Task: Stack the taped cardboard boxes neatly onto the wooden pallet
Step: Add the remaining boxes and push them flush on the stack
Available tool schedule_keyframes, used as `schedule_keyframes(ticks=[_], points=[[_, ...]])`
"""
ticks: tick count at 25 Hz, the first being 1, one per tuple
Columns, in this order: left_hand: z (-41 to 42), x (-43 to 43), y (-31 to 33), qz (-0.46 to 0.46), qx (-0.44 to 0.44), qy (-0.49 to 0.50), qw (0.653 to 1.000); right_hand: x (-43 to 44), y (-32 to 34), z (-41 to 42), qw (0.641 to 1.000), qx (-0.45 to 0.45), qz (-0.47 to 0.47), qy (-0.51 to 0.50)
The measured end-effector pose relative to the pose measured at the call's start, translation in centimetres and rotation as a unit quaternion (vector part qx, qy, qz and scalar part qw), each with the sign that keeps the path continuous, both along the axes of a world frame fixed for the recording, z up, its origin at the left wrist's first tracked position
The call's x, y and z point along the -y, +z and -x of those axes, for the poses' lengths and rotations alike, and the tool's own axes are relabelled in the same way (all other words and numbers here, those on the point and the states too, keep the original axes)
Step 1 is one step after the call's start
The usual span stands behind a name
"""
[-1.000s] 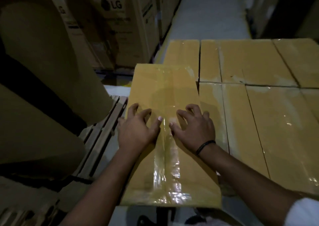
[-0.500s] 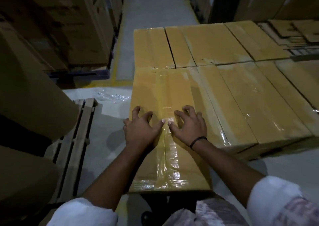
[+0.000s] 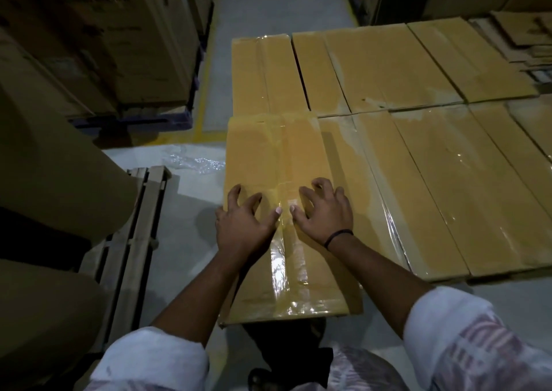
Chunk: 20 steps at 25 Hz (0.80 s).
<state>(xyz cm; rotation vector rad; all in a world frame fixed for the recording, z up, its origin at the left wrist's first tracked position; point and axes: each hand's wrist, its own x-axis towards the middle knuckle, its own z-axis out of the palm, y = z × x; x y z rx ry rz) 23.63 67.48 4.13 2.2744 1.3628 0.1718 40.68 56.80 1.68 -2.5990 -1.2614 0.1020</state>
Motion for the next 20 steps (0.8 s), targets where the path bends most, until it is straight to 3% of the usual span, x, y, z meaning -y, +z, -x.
schedule_keyframes(ticks=[11, 20], points=[[-4.0, -3.3, -5.3, 0.042, -0.051, -0.045, 0.997, -2.1, -5.0, -4.3, 0.999, 0.001, 0.02, 0.027], [-3.2, -1.7, -7.1, 0.112, -0.157, -0.135, 0.972, -0.2, -4.9, -1.1, 0.98, -0.021, 0.171, 0.098]])
